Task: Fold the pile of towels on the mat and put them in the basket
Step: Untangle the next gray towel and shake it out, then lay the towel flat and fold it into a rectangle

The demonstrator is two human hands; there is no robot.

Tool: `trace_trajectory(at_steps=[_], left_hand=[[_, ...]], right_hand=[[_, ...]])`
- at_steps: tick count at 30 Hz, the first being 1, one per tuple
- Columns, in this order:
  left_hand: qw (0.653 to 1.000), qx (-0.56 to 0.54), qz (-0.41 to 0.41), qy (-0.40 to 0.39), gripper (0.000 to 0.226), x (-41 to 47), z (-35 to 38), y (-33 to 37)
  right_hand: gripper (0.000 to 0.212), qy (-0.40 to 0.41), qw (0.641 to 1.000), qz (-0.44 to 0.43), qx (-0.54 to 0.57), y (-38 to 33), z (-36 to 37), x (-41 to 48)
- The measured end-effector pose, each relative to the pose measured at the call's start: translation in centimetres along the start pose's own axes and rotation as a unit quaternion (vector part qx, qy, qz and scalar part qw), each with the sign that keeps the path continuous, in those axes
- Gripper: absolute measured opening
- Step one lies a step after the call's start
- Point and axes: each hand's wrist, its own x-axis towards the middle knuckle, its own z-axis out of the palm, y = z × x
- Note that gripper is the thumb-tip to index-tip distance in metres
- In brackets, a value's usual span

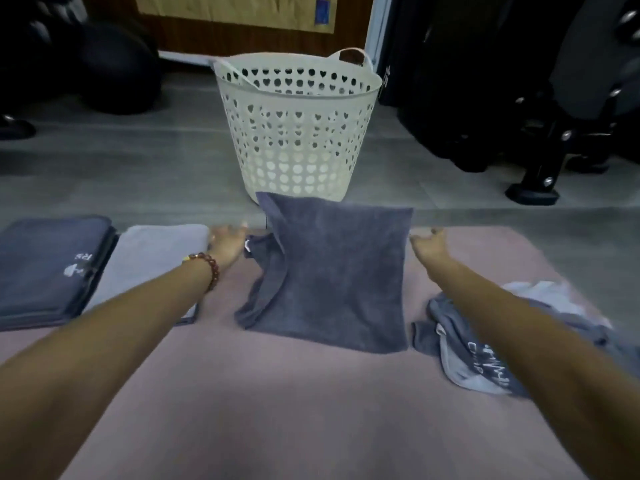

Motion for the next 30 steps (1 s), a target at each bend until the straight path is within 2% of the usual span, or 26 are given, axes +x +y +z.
trace_trajectory(at_steps=[2, 4, 6, 8, 9, 12, 14, 17, 20, 22, 24, 27, 29, 30], left_hand=[[0.996, 0.051, -0.046, -0.063, 0.06, -2.7, 2.9, -4.4], [0.991, 0.06, -0.055, -0.106, 0.061, -4.8, 4.5, -8.7], [0.987, 0.067, -0.015, -0.148, 0.044, -5.5, 5.0, -11.7], [0.986, 0.037, 0.019, -0.16, 0.027, -6.0, 4.9, -12.8], [0.987, 0.022, 0.032, -0.155, 0.028, -6.1, 4.9, -12.9], [0.993, 0.026, 0.091, -0.065, 0.041, -5.5, 5.6, -12.7], [0.991, 0.042, 0.107, -0.068, 0.053, -5.3, 5.9, -11.8], [0.985, 0.089, 0.113, -0.093, 0.036, -5.1, 6.8, -11.3], [0.989, 0.09, 0.116, -0.035, 0.018, -4.8, 7.4, -11.2], [0.985, 0.064, 0.154, 0.039, 0.018, -4.5, 6.8, -10.1], [0.974, 0.011, 0.207, 0.094, 0.007, -5.0, 5.2, -8.3], [0.968, -0.052, 0.238, 0.056, 0.014, -6.2, 2.5, -6.3], [0.97, -0.058, 0.236, 0.028, 0.018, -6.8, 1.1, -6.8], [0.972, -0.071, 0.223, 0.005, 0.021, -7.0, 0.5, -7.7]], right_hand=[[0.065, -0.058, 0.995, 0.058, -0.056, 4.8, 1.7, -2.1], [0.059, -0.115, 0.977, 0.101, -0.15, 9.5, 2.6, -4.3], [0.043, -0.15, 0.963, 0.071, -0.212, 13.5, 3.2, -5.4], [0.02, -0.134, 0.97, 0.021, -0.202, 15.3, 3.0, -6.2], [0.019, -0.12, 0.975, 0.001, -0.189, 15.7, 2.9, -6.2], [0.017, -0.119, 0.975, -0.028, -0.188, 16.1, 2.5, -5.6], [0.019, -0.144, 0.962, -0.048, -0.228, 15.9, 2.6, -5.3], [0.024, -0.162, 0.944, -0.077, -0.277, 16.2, 2.9, -4.9], [0.013, -0.171, 0.922, -0.109, -0.33, 16.5, 2.6, -4.9], [0.014, -0.129, 0.947, -0.139, -0.261, 15.6, 2.3, -5.3], [0.005, -0.094, 0.976, -0.166, -0.1, 12.9, 1.7, -6.6], [0.026, -0.096, 0.97, -0.173, 0.141, 8.5, 0.2, -8.9], [0.025, -0.1, 0.967, -0.156, 0.175, 7.6, -0.5, -10.2], [0.025, -0.105, 0.973, -0.163, 0.127, 8.0, -0.7, -10.9]])
